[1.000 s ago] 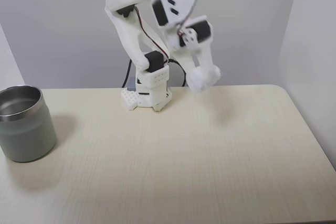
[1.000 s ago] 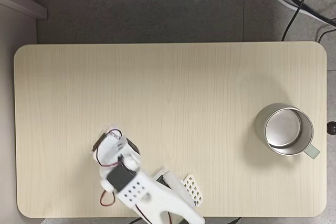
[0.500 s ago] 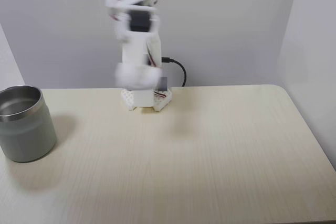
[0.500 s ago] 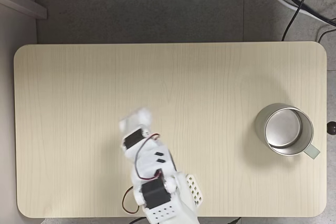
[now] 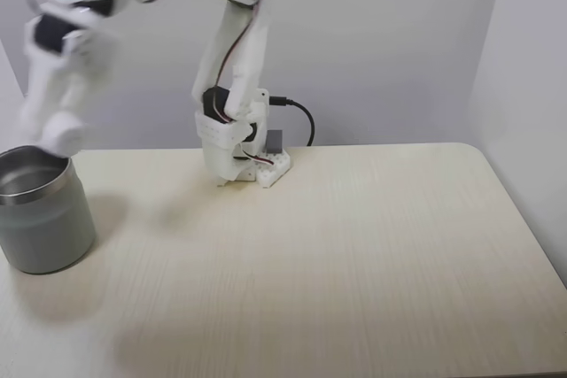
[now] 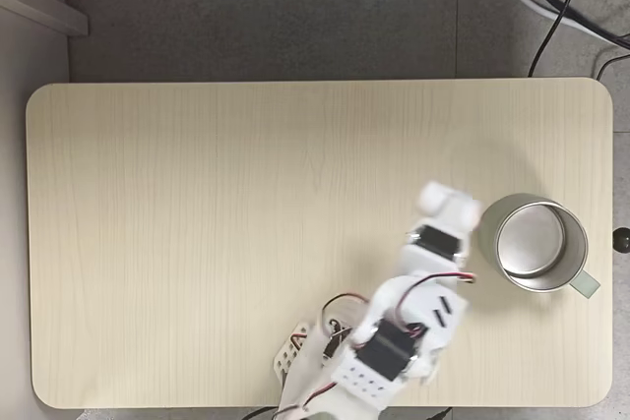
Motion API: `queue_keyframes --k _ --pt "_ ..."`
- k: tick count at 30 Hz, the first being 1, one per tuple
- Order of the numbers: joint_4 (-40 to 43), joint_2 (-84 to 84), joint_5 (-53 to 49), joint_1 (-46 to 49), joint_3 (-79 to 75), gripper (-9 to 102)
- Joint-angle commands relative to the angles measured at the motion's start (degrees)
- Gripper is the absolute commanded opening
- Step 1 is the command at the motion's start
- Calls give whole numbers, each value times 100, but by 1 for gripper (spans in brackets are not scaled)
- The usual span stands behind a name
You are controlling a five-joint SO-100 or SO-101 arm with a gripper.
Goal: Grasp a dressing and put it in the cup.
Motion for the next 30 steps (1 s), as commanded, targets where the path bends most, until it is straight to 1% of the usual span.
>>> queue_keyframes --k 1,6,12,16,25,26,28,30 --pt "-53 334 -185 422 369 0" --pt "-97 589 -606 1063 334 0" --pt "-387 879 -984 1740 325 0" --pt "-580 1072 -1090 1854 334 0" --pt "-642 1116 -1072 1767 325 0" --pt "-633 1116 -1037 1767 325 3" --pt "-650 1134 -879 1828 316 13" --pt "-668 1143 -800 1872 325 21"
